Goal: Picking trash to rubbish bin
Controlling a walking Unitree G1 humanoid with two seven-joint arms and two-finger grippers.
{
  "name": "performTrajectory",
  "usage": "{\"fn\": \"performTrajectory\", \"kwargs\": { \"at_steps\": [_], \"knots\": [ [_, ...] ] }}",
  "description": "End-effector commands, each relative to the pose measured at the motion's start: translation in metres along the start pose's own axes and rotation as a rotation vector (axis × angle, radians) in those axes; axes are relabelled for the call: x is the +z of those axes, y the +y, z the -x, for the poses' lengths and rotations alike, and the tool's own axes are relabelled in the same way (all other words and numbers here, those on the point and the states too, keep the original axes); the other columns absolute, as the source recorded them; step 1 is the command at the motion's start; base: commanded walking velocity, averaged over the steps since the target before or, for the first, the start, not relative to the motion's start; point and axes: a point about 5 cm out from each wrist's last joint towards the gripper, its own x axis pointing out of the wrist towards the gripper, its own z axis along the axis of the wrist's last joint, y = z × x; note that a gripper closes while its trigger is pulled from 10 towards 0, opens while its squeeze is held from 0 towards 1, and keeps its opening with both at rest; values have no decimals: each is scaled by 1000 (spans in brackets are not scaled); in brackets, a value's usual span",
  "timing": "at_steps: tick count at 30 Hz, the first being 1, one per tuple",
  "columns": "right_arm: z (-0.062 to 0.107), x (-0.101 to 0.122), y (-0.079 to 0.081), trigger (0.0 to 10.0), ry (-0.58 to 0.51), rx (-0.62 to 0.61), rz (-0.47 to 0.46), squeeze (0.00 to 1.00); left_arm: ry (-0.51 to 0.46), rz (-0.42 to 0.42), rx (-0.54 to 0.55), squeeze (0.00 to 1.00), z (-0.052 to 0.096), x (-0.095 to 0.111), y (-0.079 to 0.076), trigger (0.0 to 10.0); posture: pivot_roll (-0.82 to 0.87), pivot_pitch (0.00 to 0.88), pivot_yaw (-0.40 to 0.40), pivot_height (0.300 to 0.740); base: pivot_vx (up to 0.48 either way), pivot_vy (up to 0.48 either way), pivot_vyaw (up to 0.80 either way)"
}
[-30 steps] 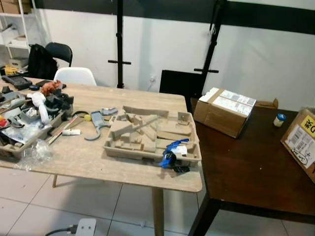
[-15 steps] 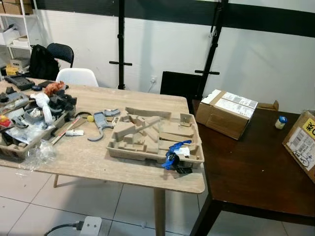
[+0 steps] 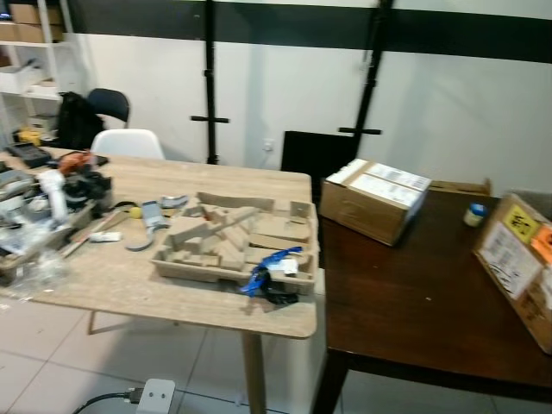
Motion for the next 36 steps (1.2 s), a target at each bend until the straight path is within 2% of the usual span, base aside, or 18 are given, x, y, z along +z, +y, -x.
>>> {"fn": "performTrajectory", "kwargs": {
  "at_steps": [1,4,20,36],
  "knots": [
    [0,-1,1,10000,3,-1,-6,0,13,-25,-1,0,1,-5,0,10000,78,8,-42,740,0,0,0],
    [0,0,2,10000,10,0,-10,0,20,-33,5,0,1,-6,1,10000,80,4,-41,740,0,0,0],
    [-1,1,3,10000,8,-3,-23,0,15,-16,11,0,1,-3,4,10000,81,4,-36,740,0,0,-796],
    [-1,2,4,10000,8,-1,-9,0,7,13,17,0,0,-1,5,10000,90,9,-39,740,0,48,0]
  ]
}}
